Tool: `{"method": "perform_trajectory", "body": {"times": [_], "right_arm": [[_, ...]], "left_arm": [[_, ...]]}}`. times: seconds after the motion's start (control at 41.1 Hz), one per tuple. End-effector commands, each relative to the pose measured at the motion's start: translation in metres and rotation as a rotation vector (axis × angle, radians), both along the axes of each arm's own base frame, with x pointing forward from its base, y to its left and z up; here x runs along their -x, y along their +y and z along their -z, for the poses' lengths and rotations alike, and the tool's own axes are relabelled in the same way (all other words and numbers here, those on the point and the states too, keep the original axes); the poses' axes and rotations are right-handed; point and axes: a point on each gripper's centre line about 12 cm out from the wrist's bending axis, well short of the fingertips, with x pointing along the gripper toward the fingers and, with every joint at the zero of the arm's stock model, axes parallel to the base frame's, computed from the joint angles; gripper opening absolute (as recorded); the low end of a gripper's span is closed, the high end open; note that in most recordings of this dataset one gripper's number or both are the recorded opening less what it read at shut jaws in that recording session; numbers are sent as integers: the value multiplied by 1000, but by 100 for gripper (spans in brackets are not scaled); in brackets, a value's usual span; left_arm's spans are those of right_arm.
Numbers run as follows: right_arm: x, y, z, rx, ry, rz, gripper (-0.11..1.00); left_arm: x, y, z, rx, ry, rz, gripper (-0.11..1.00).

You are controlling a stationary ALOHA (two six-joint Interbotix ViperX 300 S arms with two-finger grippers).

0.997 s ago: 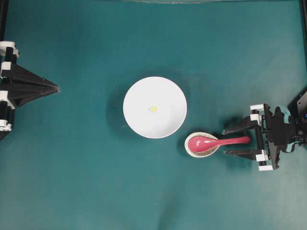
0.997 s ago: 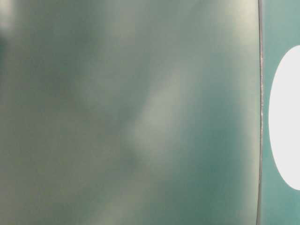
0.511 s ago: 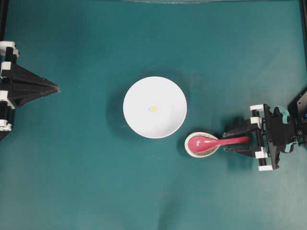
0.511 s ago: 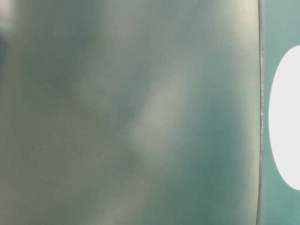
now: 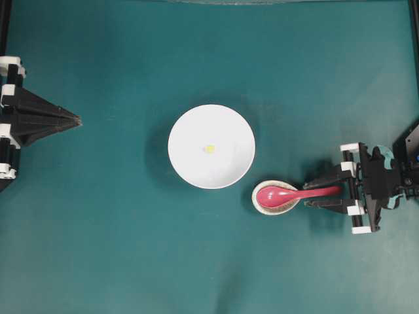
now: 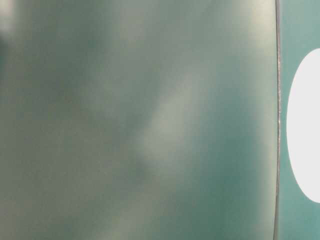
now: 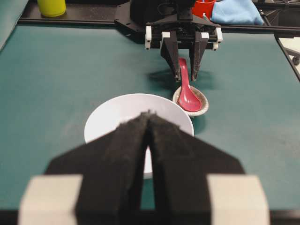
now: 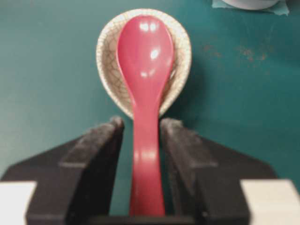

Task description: Scoop the yellow hexagonal prism block from the bowl with a spoon using the right arm.

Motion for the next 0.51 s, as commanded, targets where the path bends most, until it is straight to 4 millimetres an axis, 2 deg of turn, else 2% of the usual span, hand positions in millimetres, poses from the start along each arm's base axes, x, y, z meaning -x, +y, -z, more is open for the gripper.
{"method": "perform_trajectory", "body": {"times": [0.0,0.486], "right_arm": [[-2,2,-4,-7,-23,-2,42],[-5,3,-6,-11,-34,0,38]], "left_arm": [[-3,0,-8,0,-18,0,0],[-3,0,-8,0,-18,0,0]]}}
